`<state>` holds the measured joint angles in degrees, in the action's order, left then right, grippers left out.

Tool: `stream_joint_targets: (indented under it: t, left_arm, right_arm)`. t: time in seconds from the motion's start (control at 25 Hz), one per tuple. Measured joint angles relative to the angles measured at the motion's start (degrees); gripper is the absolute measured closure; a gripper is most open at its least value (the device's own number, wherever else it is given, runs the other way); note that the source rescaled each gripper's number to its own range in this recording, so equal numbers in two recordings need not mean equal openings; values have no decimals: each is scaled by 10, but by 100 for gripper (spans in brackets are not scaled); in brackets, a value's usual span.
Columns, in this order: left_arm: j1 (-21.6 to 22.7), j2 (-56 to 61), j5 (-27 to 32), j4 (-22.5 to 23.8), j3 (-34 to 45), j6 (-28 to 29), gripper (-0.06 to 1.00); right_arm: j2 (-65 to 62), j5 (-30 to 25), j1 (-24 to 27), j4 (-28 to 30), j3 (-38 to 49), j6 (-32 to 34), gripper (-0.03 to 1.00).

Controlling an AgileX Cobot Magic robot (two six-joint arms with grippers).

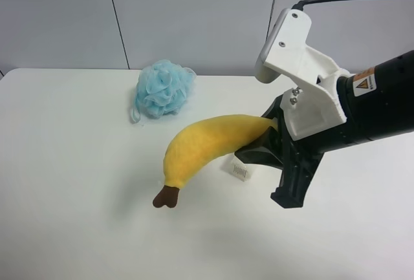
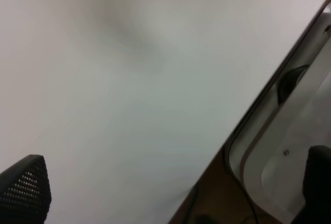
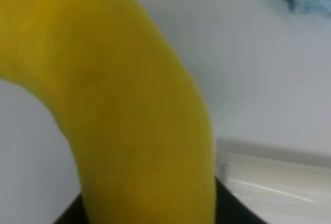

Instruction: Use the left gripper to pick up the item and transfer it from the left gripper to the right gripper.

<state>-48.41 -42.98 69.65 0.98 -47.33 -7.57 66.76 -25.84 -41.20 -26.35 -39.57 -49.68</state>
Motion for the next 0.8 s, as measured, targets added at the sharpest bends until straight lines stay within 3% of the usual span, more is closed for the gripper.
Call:
stream_joint_targets:
  t: [0.32, 0.8]
  left_arm:
    - [0, 223, -40, -18, 123, 24, -5]
    - [0, 428, -89, -19, 182, 47, -5]
  right_arm:
    - [0, 10, 0, 0, 0, 0, 97]
    - [0, 30, 0, 0, 0, 1, 97]
